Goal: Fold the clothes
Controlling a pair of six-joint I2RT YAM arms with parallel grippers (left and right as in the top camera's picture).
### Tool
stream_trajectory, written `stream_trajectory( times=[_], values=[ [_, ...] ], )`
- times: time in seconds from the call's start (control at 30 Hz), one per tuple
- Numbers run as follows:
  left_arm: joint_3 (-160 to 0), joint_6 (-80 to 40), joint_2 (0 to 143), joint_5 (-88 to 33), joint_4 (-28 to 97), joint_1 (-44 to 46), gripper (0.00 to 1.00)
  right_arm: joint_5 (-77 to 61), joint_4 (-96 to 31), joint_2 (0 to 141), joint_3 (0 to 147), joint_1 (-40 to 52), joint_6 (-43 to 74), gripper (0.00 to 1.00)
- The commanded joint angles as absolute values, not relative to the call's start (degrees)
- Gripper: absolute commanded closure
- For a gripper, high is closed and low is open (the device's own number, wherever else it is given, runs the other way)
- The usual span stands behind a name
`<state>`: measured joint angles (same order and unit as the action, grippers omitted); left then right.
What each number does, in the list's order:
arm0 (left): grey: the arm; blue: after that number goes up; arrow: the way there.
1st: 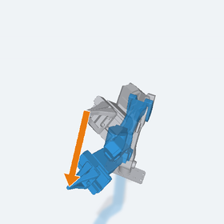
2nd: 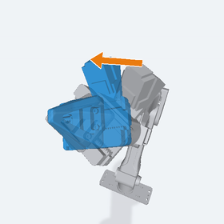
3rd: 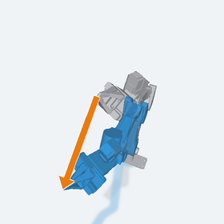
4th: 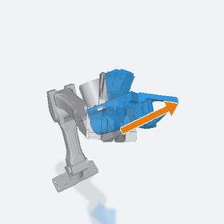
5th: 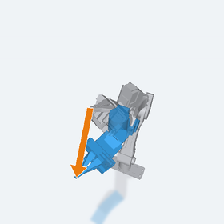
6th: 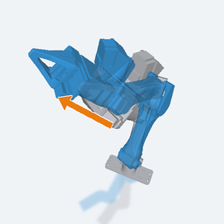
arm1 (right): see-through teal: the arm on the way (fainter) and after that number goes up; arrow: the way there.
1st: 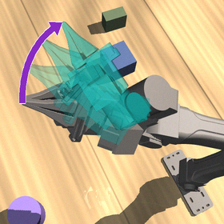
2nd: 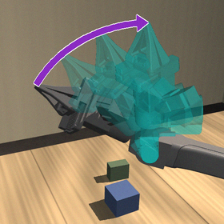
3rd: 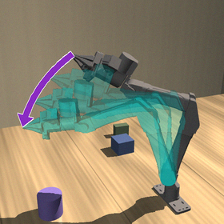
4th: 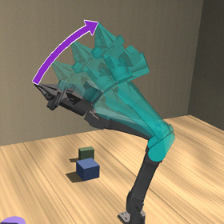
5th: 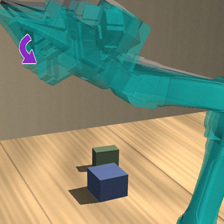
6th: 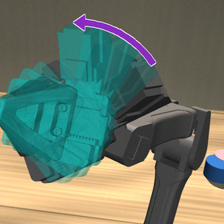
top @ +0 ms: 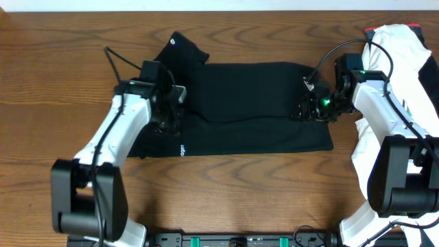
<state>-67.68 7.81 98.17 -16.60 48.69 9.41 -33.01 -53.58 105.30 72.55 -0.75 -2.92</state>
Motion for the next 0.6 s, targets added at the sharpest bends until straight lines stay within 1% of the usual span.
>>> stream_trajectory(
  times=[0.0, 0.2, 0.57],
  values=[
    [-66.96, 10.02, 101.25, -16.97, 47.46, 9.74, 0.65, -32.75, -53.12, 104.81, 72.90, -0.32, -2.15, 0.62],
    [-66.94, 10.50, 104.60, -17.15, 46.09, 9.80, 0.64, -31.20, -53.12, 104.81, 72.90, -0.34, -2.15, 0.61],
    [-66.96, 10.70, 105.08, -15.57, 30.52, 9.72, 0.66, -29.98, -52.97, 104.81, 72.90, -0.36, -1.72, 0.63]
  ],
)
